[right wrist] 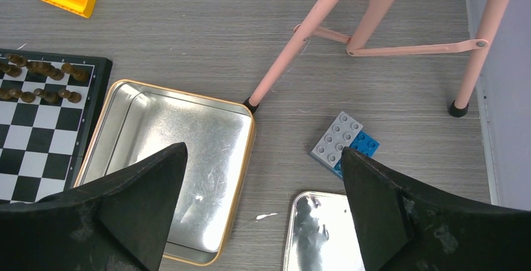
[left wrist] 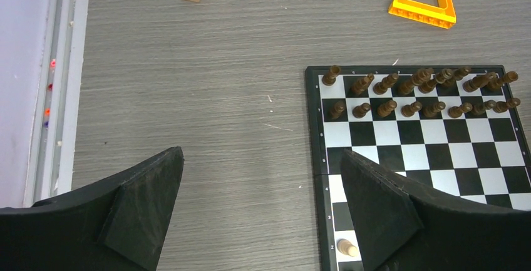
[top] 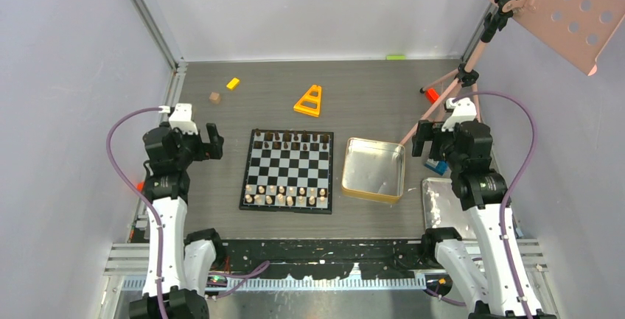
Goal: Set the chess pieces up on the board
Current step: Reset both arms
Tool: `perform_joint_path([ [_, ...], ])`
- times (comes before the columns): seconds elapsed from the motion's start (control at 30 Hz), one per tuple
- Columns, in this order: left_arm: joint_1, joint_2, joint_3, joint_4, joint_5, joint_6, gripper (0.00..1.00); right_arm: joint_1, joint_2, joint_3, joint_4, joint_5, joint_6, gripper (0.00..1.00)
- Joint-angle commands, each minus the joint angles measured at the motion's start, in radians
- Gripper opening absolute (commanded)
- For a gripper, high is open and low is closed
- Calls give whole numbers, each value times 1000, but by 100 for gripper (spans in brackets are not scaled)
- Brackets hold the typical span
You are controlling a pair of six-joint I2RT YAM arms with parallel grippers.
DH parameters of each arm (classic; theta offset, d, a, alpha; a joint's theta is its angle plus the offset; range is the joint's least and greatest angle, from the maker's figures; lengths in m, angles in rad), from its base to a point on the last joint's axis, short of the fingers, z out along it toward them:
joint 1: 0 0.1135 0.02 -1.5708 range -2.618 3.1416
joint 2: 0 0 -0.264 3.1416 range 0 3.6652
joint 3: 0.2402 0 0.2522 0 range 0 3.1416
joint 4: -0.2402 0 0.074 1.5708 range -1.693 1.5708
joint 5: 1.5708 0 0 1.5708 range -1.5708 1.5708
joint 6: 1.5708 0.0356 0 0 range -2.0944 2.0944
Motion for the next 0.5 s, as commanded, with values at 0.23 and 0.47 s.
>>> perform_joint_path([
  [0.23, 42, -3, 2, 38, 68, 12, 100, -4, -16, 3, 39, 29, 3, 100],
  [0.47, 47, -5, -1, 37, 83, 19, 100, -5, -22, 1, 39, 35, 2, 100],
])
